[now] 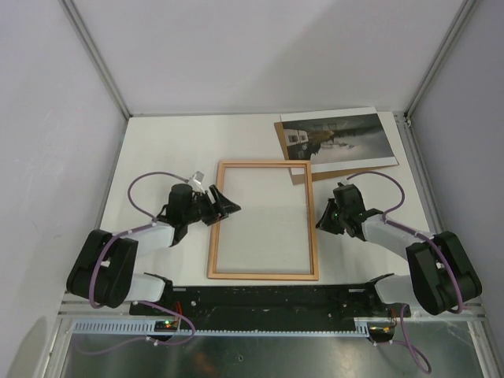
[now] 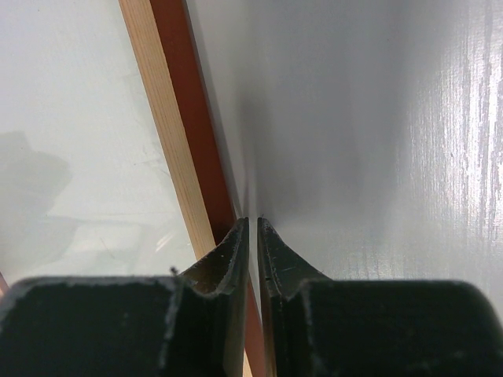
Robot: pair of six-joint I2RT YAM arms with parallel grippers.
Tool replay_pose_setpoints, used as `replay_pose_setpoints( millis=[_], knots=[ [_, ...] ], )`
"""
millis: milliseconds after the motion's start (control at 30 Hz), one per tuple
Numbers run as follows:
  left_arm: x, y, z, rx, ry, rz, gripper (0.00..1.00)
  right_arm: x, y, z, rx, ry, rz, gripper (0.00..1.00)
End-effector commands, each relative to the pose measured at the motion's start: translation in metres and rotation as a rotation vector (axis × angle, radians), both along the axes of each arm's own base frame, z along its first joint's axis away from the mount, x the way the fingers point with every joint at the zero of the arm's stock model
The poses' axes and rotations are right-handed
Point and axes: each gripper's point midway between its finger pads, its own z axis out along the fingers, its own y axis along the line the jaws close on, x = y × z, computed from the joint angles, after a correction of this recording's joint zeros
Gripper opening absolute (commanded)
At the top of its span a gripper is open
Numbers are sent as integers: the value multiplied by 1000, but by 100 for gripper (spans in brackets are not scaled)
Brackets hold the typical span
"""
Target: Put the photo into the frame
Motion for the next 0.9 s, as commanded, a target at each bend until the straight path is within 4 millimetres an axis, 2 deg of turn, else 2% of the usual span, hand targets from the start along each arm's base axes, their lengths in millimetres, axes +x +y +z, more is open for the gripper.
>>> replay_pose_setpoints(
  millis=[0, 467, 867],
  knots=[
    [13, 7, 10, 101, -63, 18, 74, 5, 2, 11, 7, -30, 11, 13],
    [17, 31, 1, 271, -32, 102, 80, 5, 0, 12, 0, -35, 16, 14],
    [24, 56, 18, 382, -66, 205, 80, 7, -4, 14, -16, -50, 15, 14]
  ],
)
